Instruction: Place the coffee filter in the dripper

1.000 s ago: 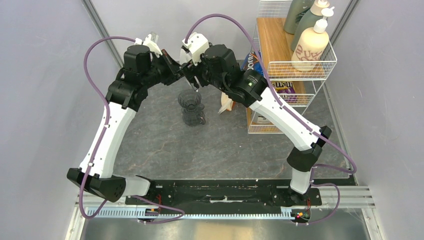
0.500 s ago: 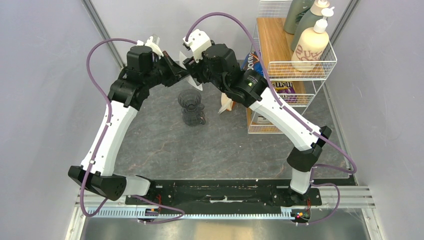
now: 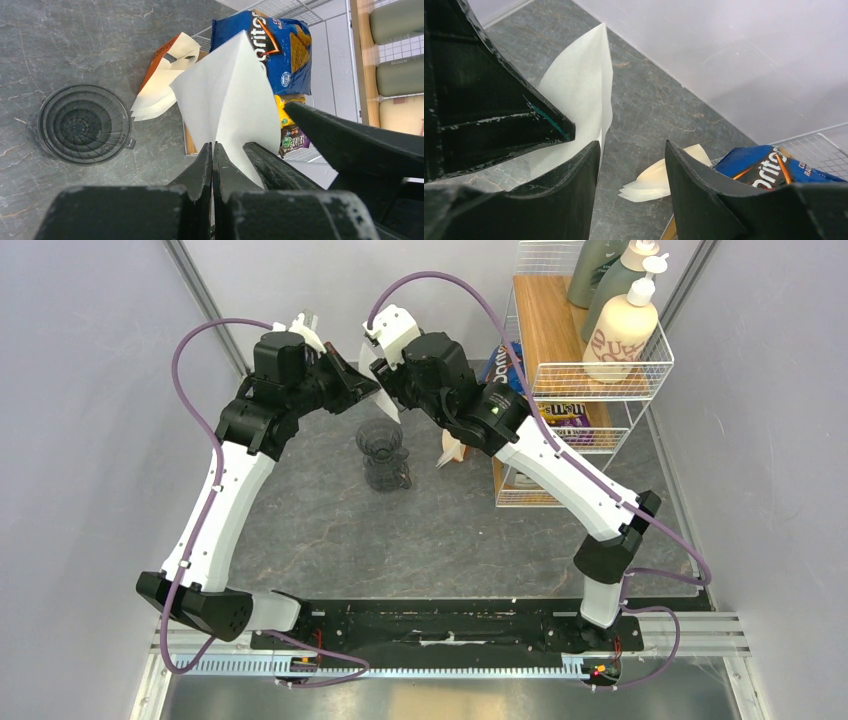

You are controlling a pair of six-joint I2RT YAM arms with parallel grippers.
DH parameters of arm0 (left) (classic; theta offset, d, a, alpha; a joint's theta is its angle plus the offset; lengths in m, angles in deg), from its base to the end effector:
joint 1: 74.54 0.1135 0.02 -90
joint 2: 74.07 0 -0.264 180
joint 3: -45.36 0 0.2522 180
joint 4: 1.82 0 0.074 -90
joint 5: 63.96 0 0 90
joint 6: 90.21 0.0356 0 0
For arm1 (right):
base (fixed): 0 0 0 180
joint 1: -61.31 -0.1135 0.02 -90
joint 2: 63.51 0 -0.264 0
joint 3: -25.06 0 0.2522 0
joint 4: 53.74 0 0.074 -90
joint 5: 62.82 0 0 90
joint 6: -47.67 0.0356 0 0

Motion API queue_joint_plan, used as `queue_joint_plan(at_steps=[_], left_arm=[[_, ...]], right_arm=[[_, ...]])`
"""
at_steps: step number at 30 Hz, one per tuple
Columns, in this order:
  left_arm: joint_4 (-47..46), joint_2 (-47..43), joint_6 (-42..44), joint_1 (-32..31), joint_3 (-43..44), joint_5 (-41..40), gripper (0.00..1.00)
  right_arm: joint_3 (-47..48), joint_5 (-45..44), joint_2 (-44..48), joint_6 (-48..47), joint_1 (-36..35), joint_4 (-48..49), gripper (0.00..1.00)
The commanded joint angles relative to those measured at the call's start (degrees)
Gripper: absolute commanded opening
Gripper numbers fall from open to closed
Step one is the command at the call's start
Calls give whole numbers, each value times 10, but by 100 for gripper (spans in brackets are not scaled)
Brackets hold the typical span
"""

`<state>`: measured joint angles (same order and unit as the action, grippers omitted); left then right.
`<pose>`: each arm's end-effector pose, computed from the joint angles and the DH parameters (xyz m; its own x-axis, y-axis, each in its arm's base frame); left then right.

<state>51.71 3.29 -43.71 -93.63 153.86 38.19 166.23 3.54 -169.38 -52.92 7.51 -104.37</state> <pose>0.2609 -0.0982 0.4601 -0.6078 -0.5018 -0.6155 0.1175 0.7097 -0.6946 0.2483 0.3150 0.4850 -0.0596 -0.3665 -0.9285 -0.5308 0.7994 -0.2814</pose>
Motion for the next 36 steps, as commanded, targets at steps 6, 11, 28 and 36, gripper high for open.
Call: queue_joint_plan(at_steps=[6, 11, 28, 36], left_arm=[[-9, 5, -46, 0, 16, 5, 2], [-17, -3, -39, 0, 3, 5, 2], [-15, -20, 33, 1, -10, -41, 53], [20, 4, 94, 1, 29, -56, 54]], right_arm=[[-14, -15, -5, 1, -3, 15, 56], [-19, -3, 0, 11, -2, 23, 40], [-59, 94, 36, 10, 13, 43, 0], [-68, 120, 48, -22, 13, 33, 0]])
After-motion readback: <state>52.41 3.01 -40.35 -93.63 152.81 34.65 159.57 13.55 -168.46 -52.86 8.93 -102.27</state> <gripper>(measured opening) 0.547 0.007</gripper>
